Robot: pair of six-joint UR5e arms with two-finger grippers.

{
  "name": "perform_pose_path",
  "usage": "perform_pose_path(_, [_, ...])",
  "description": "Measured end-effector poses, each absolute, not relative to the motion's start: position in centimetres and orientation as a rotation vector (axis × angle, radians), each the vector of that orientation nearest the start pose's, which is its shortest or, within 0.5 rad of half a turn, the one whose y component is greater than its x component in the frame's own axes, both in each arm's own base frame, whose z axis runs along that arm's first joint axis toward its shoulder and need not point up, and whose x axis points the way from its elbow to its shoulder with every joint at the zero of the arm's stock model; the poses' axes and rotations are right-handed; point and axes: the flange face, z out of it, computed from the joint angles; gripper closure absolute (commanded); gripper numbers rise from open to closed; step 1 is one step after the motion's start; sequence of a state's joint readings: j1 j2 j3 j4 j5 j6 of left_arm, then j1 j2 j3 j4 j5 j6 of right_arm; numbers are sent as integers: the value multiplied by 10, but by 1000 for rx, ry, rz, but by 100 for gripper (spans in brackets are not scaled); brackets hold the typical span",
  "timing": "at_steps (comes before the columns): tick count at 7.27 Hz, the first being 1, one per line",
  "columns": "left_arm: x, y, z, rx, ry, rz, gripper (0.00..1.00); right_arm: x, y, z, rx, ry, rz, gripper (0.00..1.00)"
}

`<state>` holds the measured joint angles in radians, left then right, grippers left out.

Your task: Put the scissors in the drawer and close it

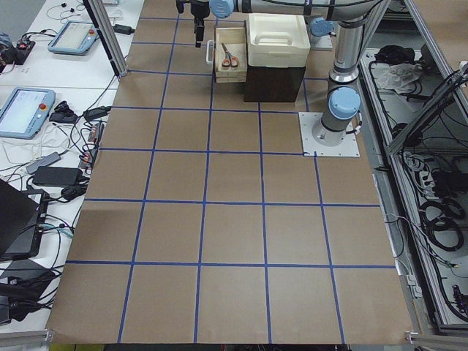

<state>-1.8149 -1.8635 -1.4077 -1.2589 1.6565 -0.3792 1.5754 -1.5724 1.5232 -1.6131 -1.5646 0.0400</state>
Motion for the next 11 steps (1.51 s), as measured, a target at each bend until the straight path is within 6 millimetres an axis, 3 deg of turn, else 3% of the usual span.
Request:
perform_pose_path(5, [-346, -607, 342, -172, 3091, -297, 0, 136, -498, 517, 58, 3130, -137, 0])
perform_pose_path(9, [-359, -618, 289, 74, 3073, -195, 0, 136, -499, 516, 47, 3132, -137, 0])
perform_pose_path(11, [-358, -621, 271, 87, 3073, -67, 0, 135, -499, 516, 48, 3132, -138, 0])
